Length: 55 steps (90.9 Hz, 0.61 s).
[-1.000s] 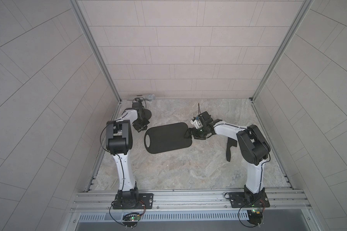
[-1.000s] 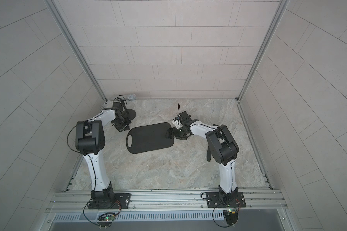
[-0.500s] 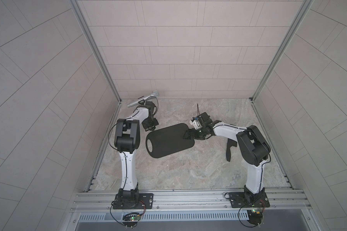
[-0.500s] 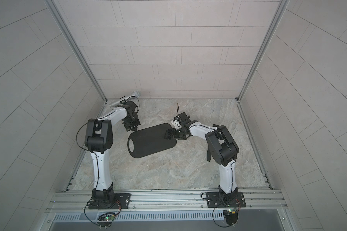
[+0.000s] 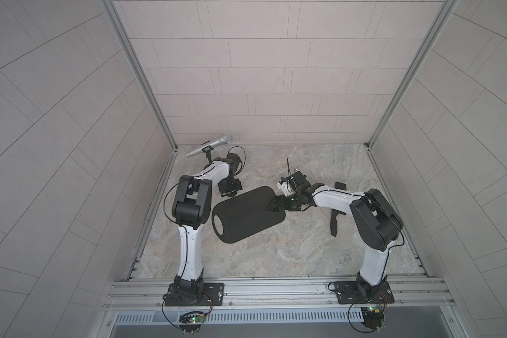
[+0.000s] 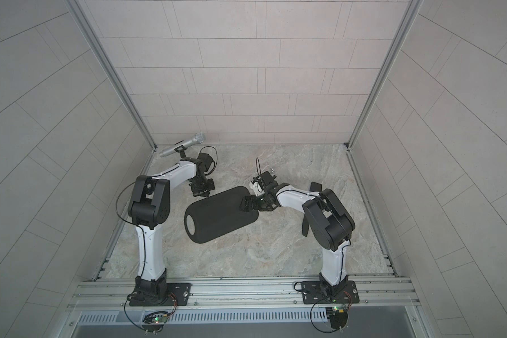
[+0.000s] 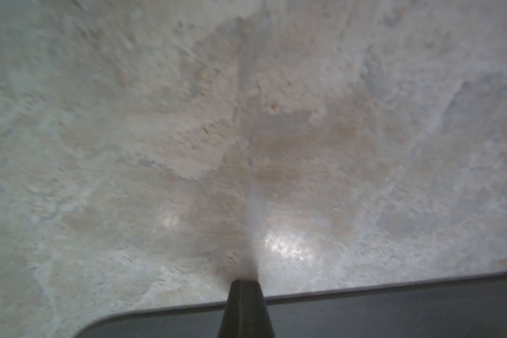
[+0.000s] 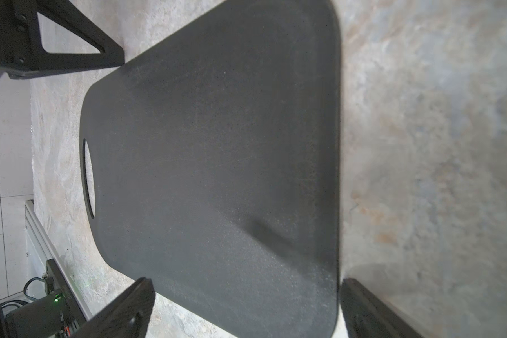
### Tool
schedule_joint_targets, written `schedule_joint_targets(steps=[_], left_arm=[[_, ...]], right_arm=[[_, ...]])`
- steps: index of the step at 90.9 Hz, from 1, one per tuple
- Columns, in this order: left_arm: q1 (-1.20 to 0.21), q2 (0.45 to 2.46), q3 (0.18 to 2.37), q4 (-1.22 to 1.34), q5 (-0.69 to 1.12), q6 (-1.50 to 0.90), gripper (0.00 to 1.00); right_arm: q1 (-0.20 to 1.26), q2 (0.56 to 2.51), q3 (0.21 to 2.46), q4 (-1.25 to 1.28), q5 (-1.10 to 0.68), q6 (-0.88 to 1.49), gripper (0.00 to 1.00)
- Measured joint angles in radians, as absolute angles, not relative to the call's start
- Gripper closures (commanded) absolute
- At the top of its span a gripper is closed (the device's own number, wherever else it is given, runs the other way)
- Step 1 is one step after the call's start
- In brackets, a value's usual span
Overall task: Align the knife with the edge of the cutting board
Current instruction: Adjust the work surface at the center of the board.
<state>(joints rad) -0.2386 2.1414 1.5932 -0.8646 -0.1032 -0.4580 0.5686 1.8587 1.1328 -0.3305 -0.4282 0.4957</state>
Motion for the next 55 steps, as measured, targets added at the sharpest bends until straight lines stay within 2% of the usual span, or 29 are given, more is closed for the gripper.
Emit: schedule_joint_targets(steps=[31, 42, 55], left_arm=[[-0.238, 2.097, 1.562, -0.854, -0.061, -0.479, 1.0], [-0.196, 1.993, 1.517, -0.846, -0.036, -0.487, 1.0], [-0.111, 1.766, 1.358, -0.781, -0.004, -0.517, 1.0]], right_arm=[[0.572, 1.739, 1.026, -0.418, -0.364, 0.513, 0.0], [0.569, 1.723, 1.024, -0.482, -0.355, 0.5, 0.0], [0.538, 1.721, 1.047, -0.532, -0.383, 0.47, 0.0]])
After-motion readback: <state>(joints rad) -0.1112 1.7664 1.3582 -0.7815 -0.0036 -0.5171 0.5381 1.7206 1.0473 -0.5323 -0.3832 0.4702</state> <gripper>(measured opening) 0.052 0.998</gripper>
